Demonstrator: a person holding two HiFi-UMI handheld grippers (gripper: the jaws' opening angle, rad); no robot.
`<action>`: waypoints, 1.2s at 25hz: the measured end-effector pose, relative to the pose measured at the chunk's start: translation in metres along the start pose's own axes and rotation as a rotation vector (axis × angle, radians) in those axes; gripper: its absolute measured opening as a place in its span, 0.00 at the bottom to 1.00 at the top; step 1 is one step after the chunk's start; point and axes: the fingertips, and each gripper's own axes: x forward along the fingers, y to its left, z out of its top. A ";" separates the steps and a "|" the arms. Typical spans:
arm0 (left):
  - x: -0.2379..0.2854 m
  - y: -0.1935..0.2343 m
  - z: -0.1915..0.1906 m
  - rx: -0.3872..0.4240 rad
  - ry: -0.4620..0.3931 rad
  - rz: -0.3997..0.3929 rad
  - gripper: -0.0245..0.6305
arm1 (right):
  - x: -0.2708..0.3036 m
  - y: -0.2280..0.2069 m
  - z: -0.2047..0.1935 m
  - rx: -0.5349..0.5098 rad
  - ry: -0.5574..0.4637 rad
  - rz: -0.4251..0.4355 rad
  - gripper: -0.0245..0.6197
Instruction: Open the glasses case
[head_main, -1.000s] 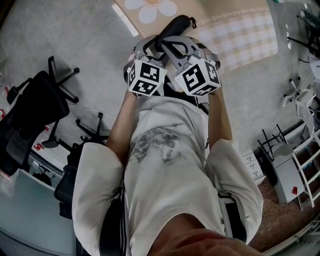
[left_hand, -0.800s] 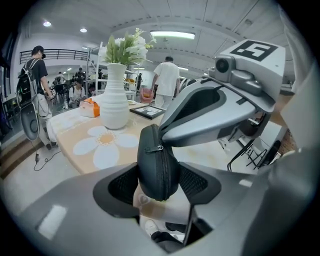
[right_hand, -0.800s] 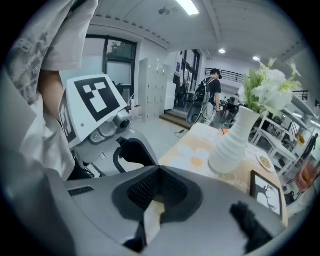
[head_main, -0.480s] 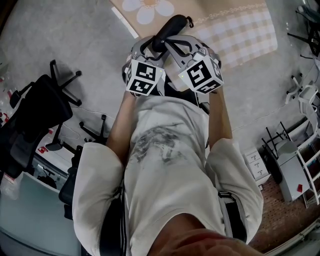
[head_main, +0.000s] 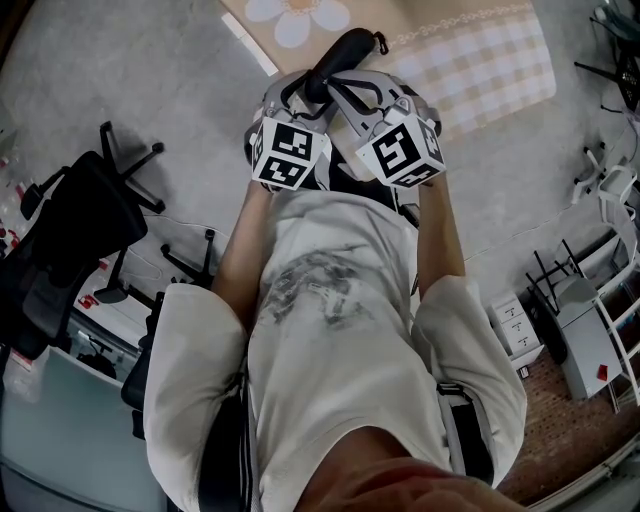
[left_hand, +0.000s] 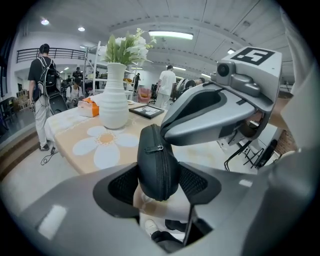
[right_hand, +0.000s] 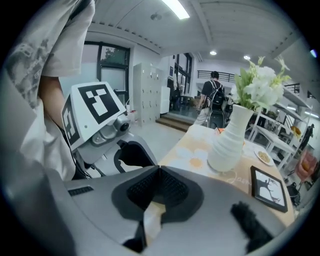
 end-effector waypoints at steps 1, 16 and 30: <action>0.000 0.000 0.000 0.001 -0.001 -0.002 0.44 | 0.001 0.001 0.000 0.005 -0.004 0.003 0.06; 0.001 0.003 0.001 -0.007 0.004 -0.011 0.44 | 0.012 0.003 0.002 -0.014 0.012 0.035 0.06; 0.006 0.002 0.008 0.013 0.013 -0.007 0.44 | 0.010 0.002 0.001 -0.055 0.025 0.087 0.24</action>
